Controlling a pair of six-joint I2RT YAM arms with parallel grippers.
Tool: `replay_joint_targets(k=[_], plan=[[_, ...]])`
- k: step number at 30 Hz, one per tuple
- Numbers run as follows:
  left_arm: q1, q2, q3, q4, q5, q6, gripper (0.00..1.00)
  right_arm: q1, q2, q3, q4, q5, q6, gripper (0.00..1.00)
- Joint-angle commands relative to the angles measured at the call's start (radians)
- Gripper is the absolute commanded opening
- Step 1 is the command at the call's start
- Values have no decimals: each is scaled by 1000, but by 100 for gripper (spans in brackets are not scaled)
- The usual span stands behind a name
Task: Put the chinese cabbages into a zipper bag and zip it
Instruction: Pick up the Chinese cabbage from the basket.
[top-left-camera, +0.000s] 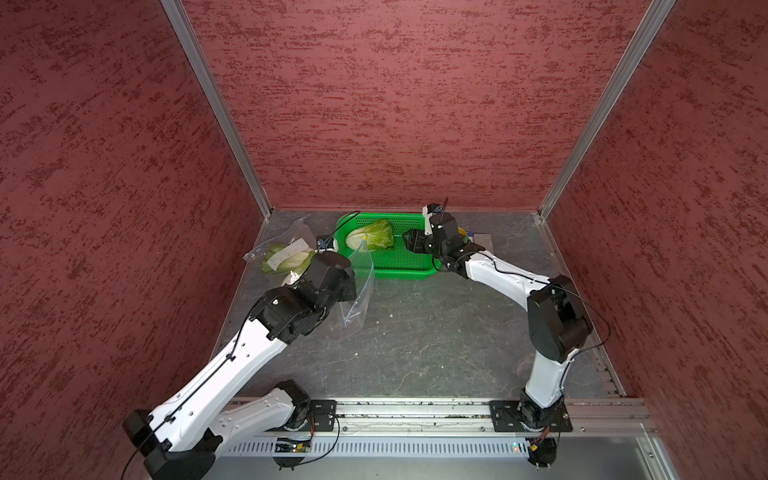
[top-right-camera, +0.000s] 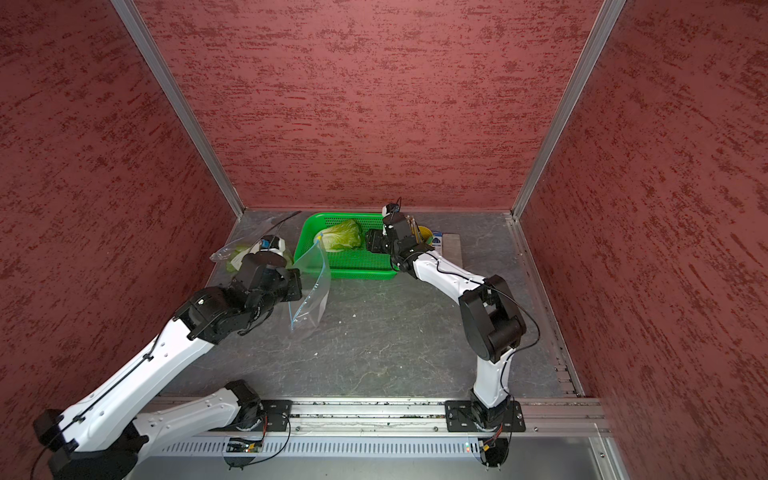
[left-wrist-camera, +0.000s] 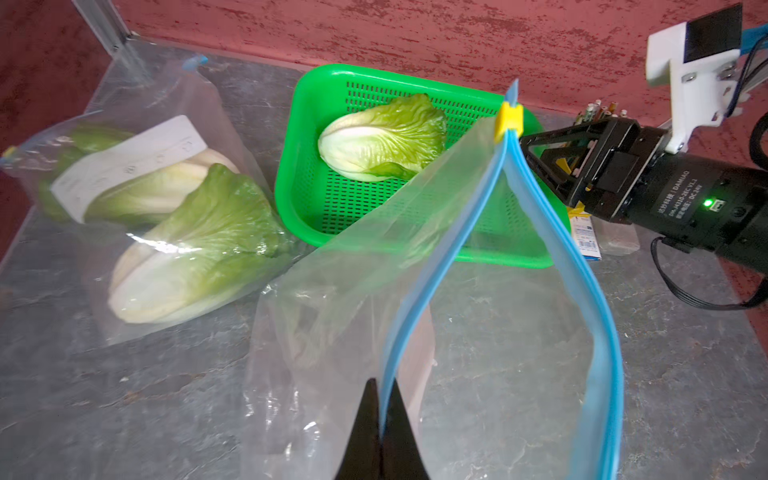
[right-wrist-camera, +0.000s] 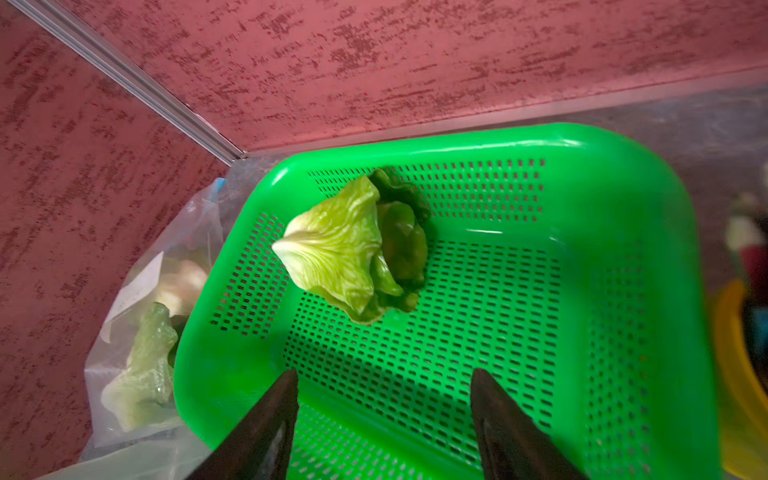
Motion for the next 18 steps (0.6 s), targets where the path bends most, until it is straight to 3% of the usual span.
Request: replay_joint_targets(k=[1, 8, 14, 18], plan=[[-14, 9, 79, -195, -114, 19, 0, -6, 55, 44, 90, -77, -24, 69], [-54, 88, 111, -229, -126, 50, 0, -8, 149, 120, 132, -143, -52, 71], [-66, 115, -15, 35, 36, 72, 0, -11, 229, 192, 111, -145, -66, 75], [-64, 135, -83, 138, 84, 57, 0, -16, 275, 242, 99, -141, -67, 77]])
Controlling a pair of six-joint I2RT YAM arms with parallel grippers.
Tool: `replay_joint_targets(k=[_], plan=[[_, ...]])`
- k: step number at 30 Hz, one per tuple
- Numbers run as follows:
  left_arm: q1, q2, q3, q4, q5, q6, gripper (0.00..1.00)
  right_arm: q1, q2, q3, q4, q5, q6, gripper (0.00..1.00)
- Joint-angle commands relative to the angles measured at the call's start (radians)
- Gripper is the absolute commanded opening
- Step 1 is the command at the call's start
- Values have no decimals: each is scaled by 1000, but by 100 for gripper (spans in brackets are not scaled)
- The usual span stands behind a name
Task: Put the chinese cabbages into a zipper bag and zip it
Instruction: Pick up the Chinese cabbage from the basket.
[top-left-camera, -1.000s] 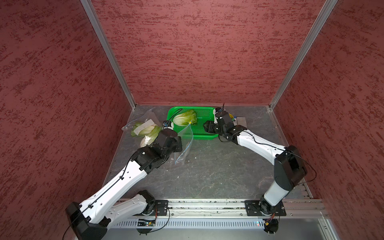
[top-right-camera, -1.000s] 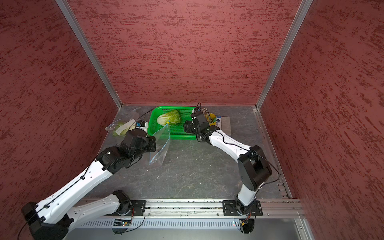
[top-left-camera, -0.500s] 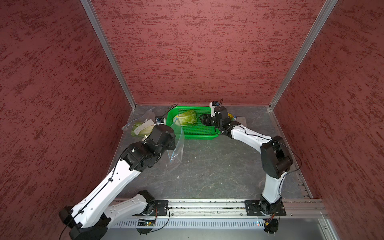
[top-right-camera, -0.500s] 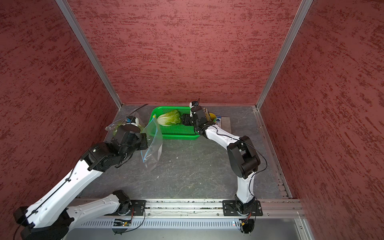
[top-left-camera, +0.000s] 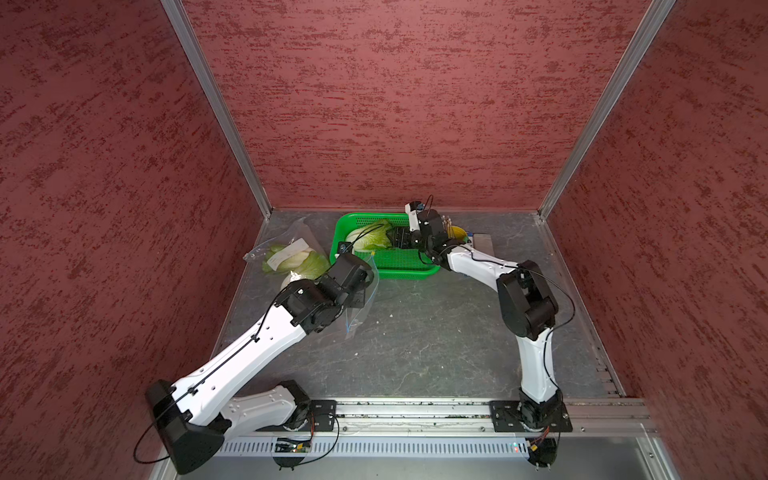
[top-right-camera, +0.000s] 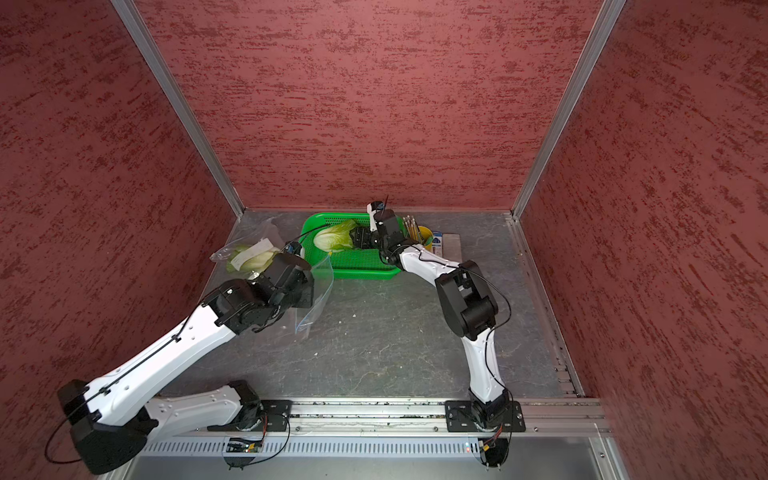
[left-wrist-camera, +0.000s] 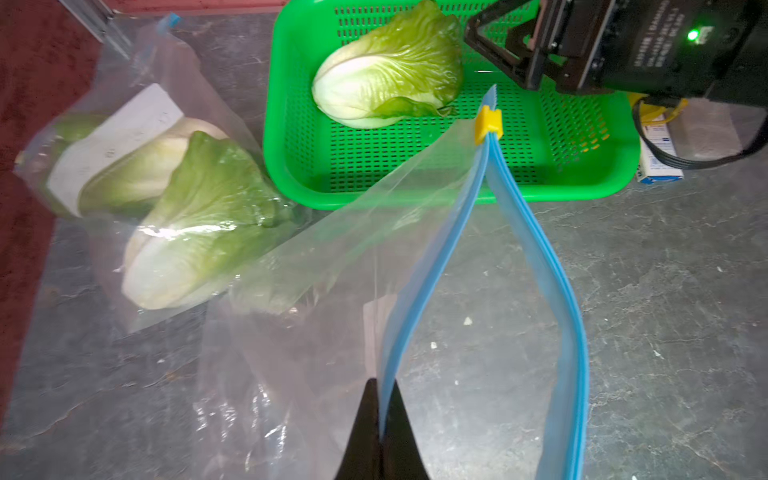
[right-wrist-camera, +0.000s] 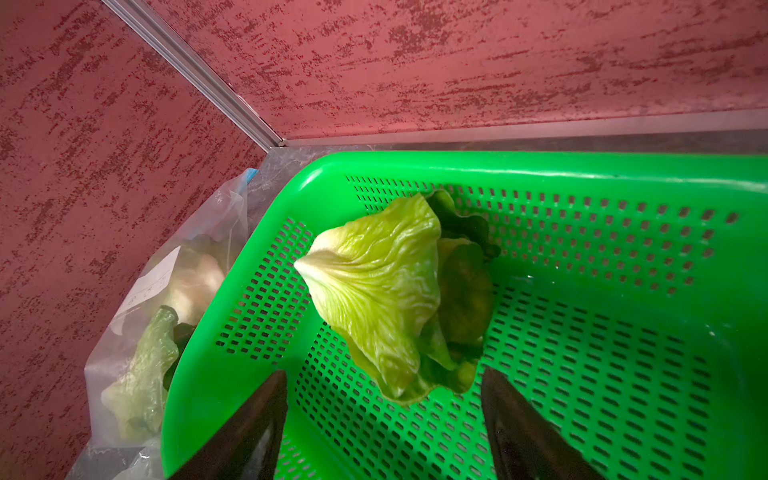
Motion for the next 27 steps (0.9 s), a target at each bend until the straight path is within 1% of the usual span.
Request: replay_joint_targets(k=[1, 5, 9, 17, 22, 27], plan=[[1, 11, -36, 144, 72, 4, 0, -13, 45, 63, 5, -15, -14, 77], [25, -3, -95, 216, 140, -9, 0, -16, 91, 113, 1, -25, -9, 78], [46, -26, -124, 216, 143, -25, 0, -16, 145, 185, -28, -35, -9, 78], [53, -51, -125, 171, 77, -43, 0, -16, 239, 291, -61, -59, 0, 79], [62, -57, -126, 165, 58, -50, 0, -11, 296, 380, -113, -120, -4, 79], [67, -63, -136, 161, 38, -60, 0, 8, 266, 349, -110, -176, -18, 77]])
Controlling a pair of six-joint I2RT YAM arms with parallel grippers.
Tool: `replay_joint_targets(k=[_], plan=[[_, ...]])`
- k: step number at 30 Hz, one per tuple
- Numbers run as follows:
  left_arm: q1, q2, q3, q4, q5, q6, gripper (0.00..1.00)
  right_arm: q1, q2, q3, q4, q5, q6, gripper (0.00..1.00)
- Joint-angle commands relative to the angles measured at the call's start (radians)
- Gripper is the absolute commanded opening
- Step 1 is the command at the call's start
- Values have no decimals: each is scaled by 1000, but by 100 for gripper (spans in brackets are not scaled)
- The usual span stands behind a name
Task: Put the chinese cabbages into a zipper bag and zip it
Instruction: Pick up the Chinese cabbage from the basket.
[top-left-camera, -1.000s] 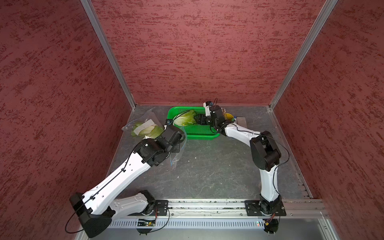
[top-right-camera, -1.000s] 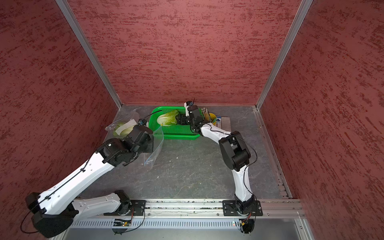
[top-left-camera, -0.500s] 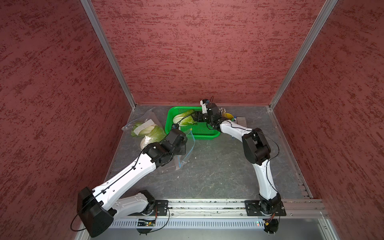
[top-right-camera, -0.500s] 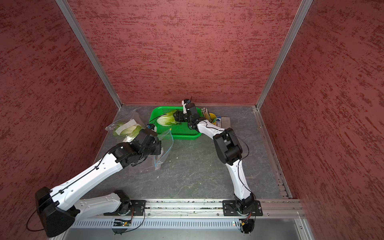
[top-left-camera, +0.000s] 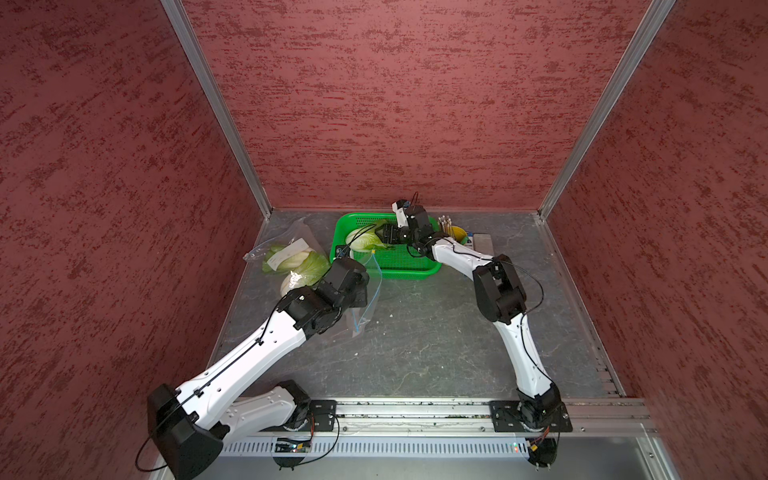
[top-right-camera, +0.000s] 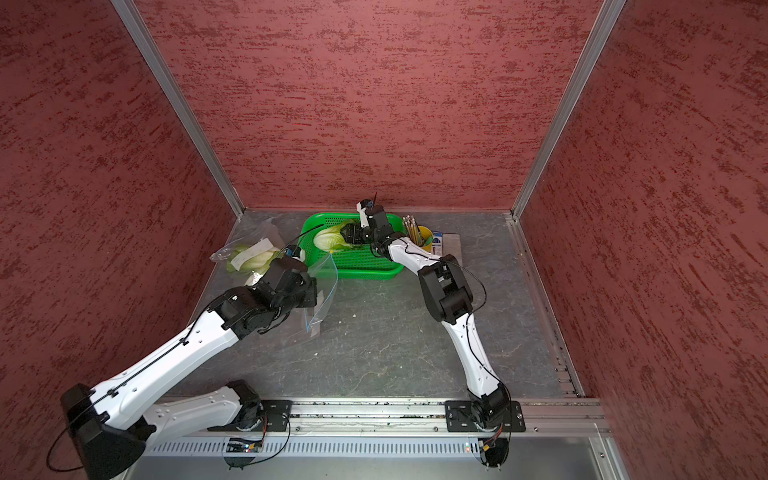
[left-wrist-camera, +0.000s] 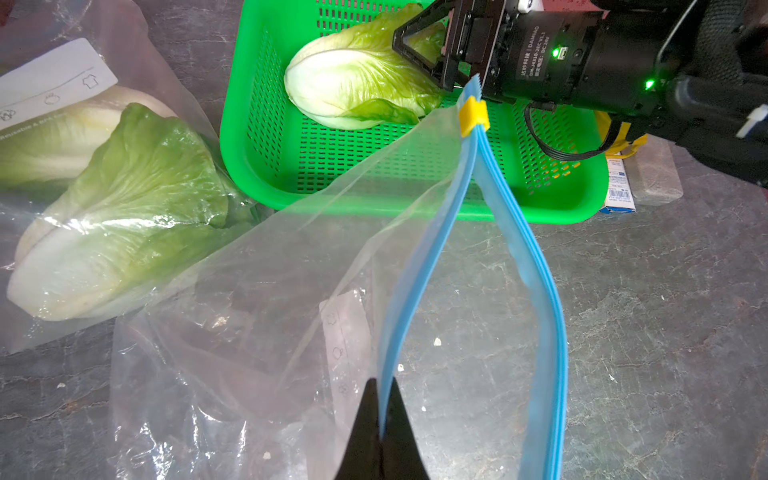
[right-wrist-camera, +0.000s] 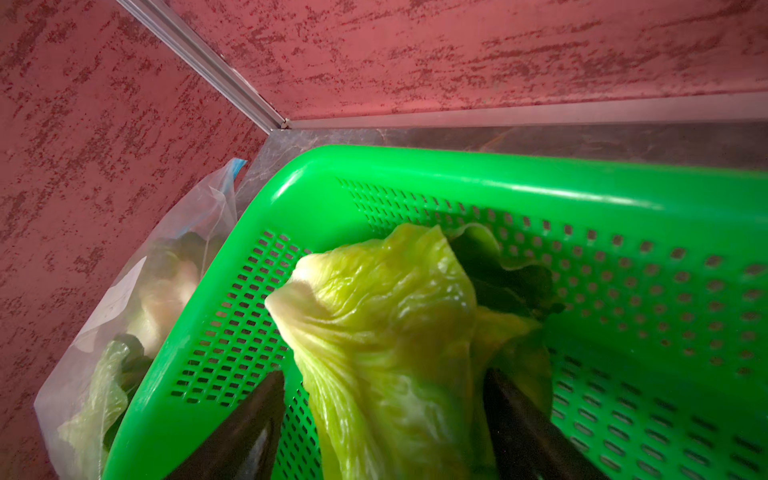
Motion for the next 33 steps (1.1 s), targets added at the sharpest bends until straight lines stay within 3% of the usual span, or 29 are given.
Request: replay_joint_targets(k=[1, 8, 13, 18, 33], plan=[[9, -18, -11, -12, -35, -18, 0, 15, -31, -14, -6, -82, -14, 76], [22, -44, -40, 6, -35, -25, 0, 37, -182, -216, 67, -91, -24, 72], [26, -47, -44, 35, -19, -26, 0, 15, -203, -247, 43, -20, 8, 69], [26, -38, -42, 27, -22, -26, 0, -4, -159, -192, -1, 2, 59, 70], [28, -40, -46, 33, -14, -27, 0, 6, -18, -7, -83, -102, 94, 67]])
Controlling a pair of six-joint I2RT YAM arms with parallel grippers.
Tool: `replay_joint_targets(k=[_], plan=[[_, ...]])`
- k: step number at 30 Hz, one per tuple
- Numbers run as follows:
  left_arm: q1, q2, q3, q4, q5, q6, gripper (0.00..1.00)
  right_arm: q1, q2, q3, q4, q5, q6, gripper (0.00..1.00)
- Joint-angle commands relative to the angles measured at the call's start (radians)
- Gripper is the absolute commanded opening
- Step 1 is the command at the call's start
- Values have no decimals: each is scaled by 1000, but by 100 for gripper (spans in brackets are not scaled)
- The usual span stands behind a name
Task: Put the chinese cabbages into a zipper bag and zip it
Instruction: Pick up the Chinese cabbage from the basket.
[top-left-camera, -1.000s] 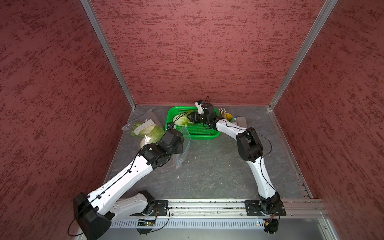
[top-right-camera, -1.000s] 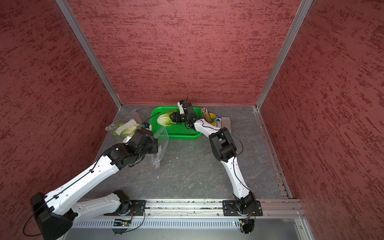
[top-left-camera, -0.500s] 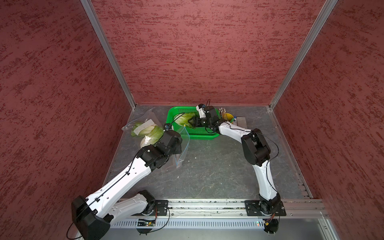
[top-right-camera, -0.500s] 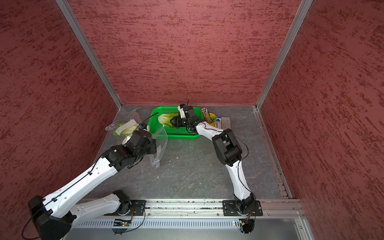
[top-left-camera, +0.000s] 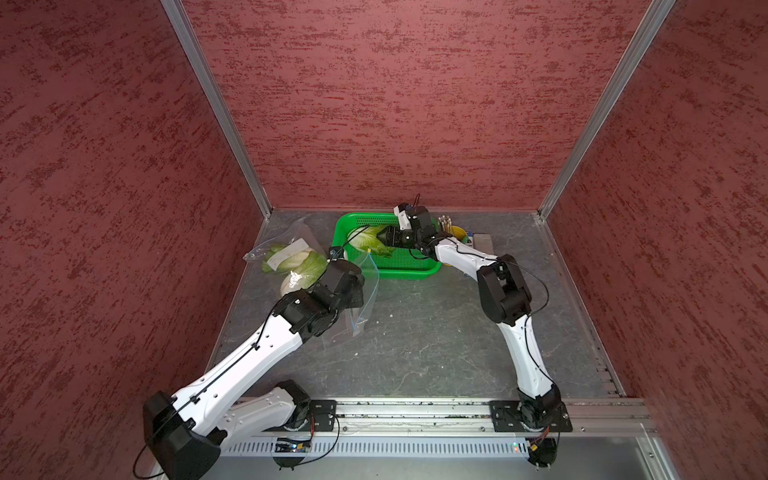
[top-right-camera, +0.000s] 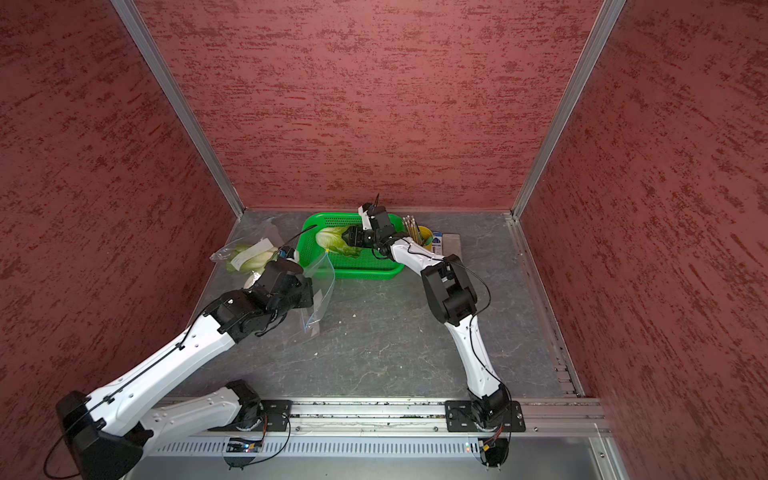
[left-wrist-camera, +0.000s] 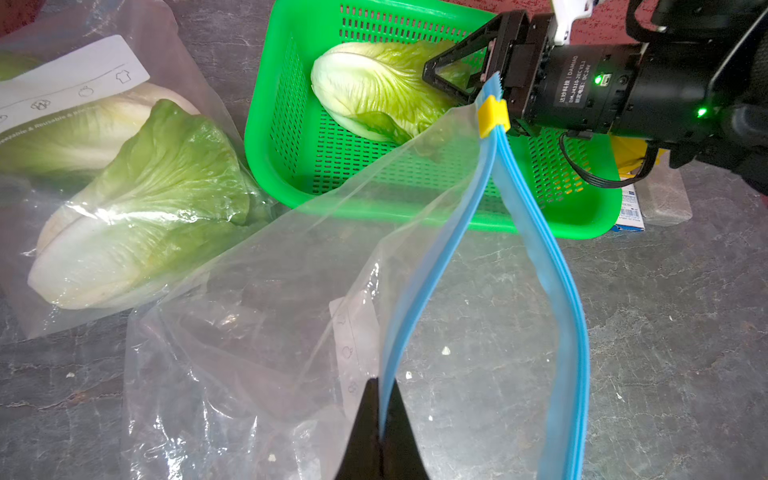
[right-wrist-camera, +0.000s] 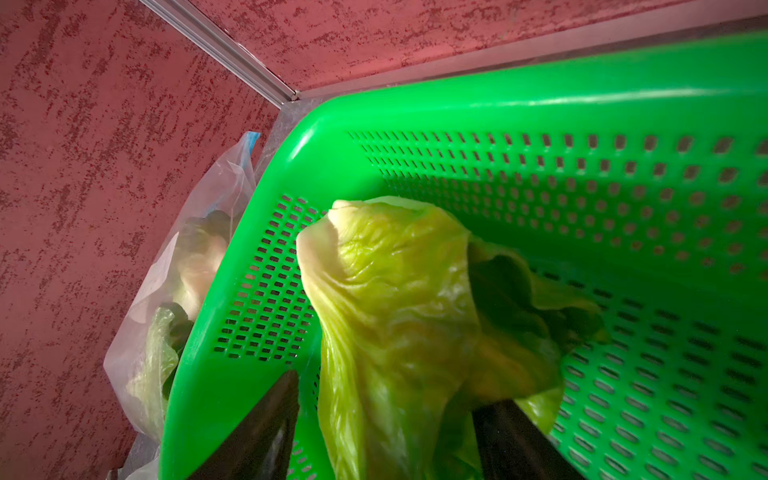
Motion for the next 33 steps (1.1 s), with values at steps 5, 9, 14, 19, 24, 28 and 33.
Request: replay_joint_targets(k=[5, 9, 14, 19, 24, 28, 33], plan=[[9, -3, -11, 16, 0, -8, 0, 16, 32, 57, -7, -54, 13, 62], [9, -4, -10, 15, 0, -8, 0, 18, 30, 63, 30, -70, 32, 52], [9, -7, -16, 19, 6, -10, 0, 21, 21, 54, 76, -92, 51, 38], [12, -19, -26, 29, 16, -10, 0, 30, 28, 54, 75, -78, 47, 32], [13, -27, -28, 27, 28, -13, 0, 32, 36, 54, 86, -64, 56, 24], [20, -45, -33, 27, 27, -10, 0, 31, 24, 55, 97, -59, 65, 16], [29, -51, -31, 16, 30, -4, 0, 32, -47, 18, 117, -27, 52, 5]])
